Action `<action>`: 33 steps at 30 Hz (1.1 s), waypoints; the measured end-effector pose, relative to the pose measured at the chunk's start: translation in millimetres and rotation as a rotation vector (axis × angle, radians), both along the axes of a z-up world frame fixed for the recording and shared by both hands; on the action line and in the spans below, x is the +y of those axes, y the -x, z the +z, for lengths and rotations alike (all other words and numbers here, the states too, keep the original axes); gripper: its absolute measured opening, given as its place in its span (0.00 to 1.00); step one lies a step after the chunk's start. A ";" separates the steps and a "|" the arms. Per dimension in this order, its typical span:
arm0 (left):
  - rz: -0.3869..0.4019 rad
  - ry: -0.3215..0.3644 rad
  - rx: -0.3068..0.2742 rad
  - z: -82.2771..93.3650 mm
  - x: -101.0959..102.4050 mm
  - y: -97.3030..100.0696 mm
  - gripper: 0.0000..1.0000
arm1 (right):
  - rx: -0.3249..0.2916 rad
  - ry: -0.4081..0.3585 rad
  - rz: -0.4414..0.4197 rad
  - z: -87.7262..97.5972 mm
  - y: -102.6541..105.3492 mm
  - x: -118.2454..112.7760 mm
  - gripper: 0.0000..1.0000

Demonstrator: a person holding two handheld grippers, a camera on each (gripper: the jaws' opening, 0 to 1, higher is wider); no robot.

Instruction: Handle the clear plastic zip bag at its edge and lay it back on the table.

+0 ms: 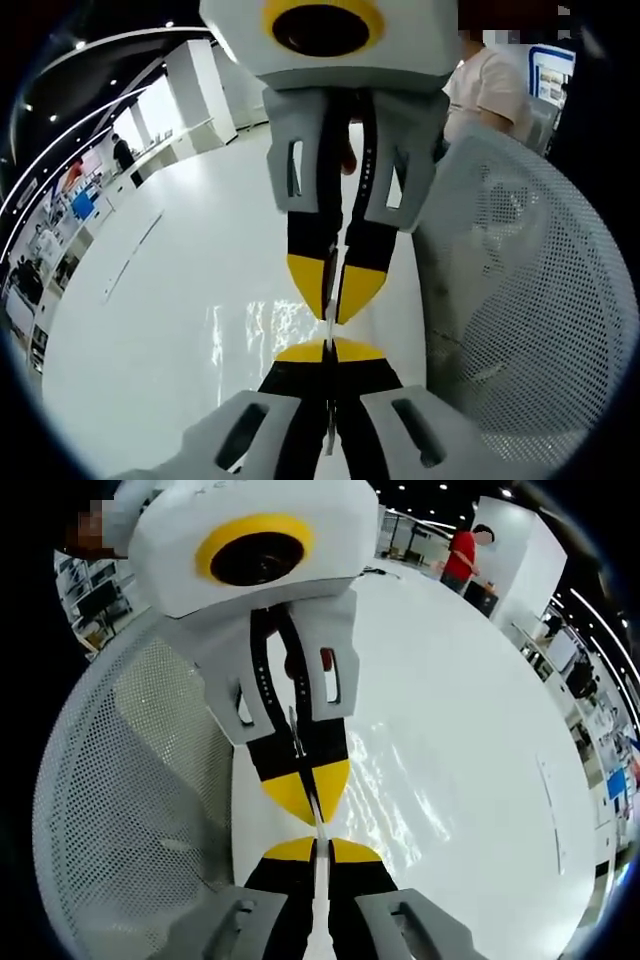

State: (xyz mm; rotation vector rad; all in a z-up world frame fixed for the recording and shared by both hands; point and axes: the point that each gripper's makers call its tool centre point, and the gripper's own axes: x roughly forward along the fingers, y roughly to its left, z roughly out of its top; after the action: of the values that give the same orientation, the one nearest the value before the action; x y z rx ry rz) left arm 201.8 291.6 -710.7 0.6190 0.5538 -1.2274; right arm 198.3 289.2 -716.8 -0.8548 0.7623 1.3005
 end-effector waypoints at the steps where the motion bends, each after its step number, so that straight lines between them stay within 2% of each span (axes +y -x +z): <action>1: -0.001 0.001 -0.003 1.1 -0.4 0.0 0.00 | 0.001 -0.001 -0.006 0.1 -1.4 -0.6 0.00; 20: 0.006 0.004 -0.001 3.3 -0.4 0.0 0.00 | -0.001 0.033 -0.023 -3.2 -4.0 -14.1 0.00; 28: 0.002 0.012 0.003 6.5 -1.6 2.0 0.00 | 0.010 0.025 -0.045 -0.5 -3.7 -16.3 0.00; 30: 0.001 0.017 -0.012 7.8 -1.2 0.5 0.00 | 0.013 0.015 -0.049 -0.3 -5.3 -16.7 0.00; 32: 0.017 0.028 0.010 8.1 -1.4 0.5 0.00 | 0.013 0.016 -0.054 0.3 -6.2 -17.1 0.00; 33: 0.009 0.027 -0.009 9.1 -2.3 -0.4 0.00 | 0.013 0.018 -0.053 -0.2 -6.4 -17.4 0.00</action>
State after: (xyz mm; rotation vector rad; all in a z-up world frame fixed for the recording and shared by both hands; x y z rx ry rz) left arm 202.2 289.2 -701.6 0.5980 0.5313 -1.2217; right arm 204.6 271.8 -716.9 -0.8360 0.8025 1.2550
